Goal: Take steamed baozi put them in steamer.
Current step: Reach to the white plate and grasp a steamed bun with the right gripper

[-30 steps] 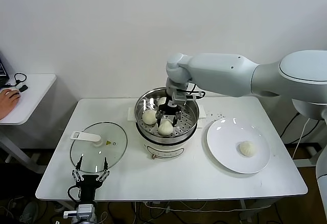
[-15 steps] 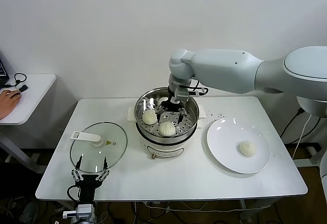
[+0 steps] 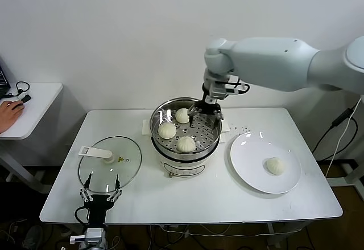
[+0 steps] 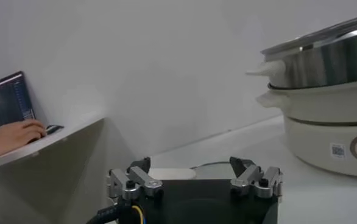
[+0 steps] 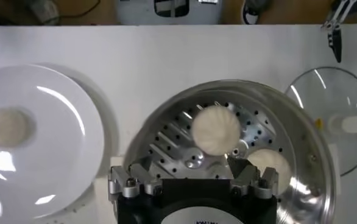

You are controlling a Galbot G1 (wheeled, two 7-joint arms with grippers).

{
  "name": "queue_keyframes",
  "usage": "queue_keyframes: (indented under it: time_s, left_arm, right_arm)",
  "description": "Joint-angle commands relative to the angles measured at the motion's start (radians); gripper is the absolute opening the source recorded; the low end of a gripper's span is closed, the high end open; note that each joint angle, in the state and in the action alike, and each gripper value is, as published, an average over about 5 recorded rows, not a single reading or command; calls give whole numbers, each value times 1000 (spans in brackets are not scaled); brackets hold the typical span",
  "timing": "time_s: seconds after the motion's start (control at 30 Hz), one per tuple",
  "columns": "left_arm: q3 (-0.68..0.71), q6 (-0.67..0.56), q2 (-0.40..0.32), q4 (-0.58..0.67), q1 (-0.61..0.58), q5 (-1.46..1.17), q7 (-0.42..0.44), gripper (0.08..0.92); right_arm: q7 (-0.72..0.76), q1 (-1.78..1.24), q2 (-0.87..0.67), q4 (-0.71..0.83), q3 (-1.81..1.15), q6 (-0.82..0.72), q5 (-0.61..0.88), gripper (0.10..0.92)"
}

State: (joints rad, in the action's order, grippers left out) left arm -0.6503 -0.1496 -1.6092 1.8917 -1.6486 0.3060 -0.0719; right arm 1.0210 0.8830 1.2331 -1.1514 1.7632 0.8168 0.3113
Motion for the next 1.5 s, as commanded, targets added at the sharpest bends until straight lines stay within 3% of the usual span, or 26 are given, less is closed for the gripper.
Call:
queue_keyframes:
  time_s: [0.03, 0.47, 0.77, 1.5]
  left_arm:
    - [2, -1, -16, -4, 2, -1, 0, 823]
    - [10, 0, -16, -16, 9, 1, 1, 823]
    - [14, 7, -12, -15, 9, 2, 3, 823]
    - [-1, 2, -16, -26, 1, 3, 0, 823]
  right_arm:
    - [29, 172, -84, -108, 213, -442, 184, 823]
    - [17, 211, -283, -227, 362, -707, 201, 823]
    - [10, 142, -395, -224, 389, -850, 244, 823]
    - [25, -195, -472, -34, 130, -873, 109, 823]
